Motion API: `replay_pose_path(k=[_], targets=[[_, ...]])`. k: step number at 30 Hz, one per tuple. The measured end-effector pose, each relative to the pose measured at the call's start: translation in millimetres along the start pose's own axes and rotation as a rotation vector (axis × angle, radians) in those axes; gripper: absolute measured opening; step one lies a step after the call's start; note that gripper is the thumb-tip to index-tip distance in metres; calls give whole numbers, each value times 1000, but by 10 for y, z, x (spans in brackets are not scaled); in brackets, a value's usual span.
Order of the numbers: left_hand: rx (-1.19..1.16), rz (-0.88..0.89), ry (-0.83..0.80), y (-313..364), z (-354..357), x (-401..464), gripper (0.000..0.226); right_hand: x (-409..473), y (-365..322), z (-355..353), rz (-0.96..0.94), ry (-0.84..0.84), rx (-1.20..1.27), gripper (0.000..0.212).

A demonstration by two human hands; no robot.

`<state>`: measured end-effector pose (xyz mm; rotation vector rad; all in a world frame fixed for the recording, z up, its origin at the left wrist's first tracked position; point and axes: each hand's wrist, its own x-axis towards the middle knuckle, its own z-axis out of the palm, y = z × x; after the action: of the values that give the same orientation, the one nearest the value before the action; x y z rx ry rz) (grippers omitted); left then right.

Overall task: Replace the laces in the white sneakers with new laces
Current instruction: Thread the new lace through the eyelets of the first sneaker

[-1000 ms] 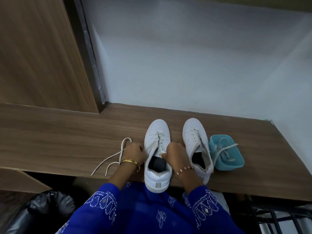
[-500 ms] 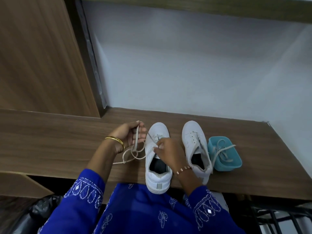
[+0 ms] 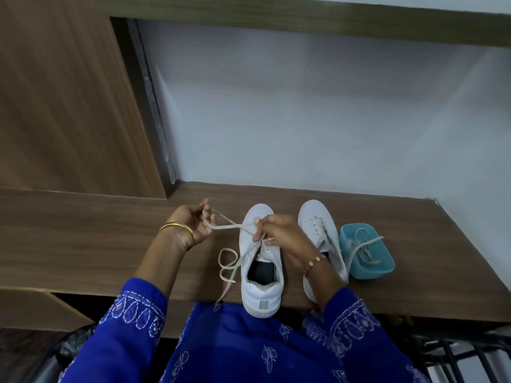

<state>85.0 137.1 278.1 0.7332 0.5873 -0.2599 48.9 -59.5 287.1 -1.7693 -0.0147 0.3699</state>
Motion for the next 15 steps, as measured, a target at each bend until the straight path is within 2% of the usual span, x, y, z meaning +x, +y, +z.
replay_pose_path(k=[5,9,10,11,13,14,15], targets=[[69,-11,121,-46,-197,88,36,-25,-137,-406,10,116,139,28],[296,8,181,-98,-260,76,33,-105,-266,-562,-15,144,161,20],[419,32,202,-107,-233,54,31,-123,-302,-556,-28,131,127,18],[673,74,211,-130,-212,33,28,-132,-323,-531,-38,117,82,17],[1396,203,226,-211,-140,-13,27,-130,-351,-450,-49,97,-67,20],[1608,335,252,-273,-96,-37,32,-121,-346,-403,-51,86,-167,21],[1638,435,251,-341,-39,-82,35,-108,-339,-345,-55,73,-261,21]])
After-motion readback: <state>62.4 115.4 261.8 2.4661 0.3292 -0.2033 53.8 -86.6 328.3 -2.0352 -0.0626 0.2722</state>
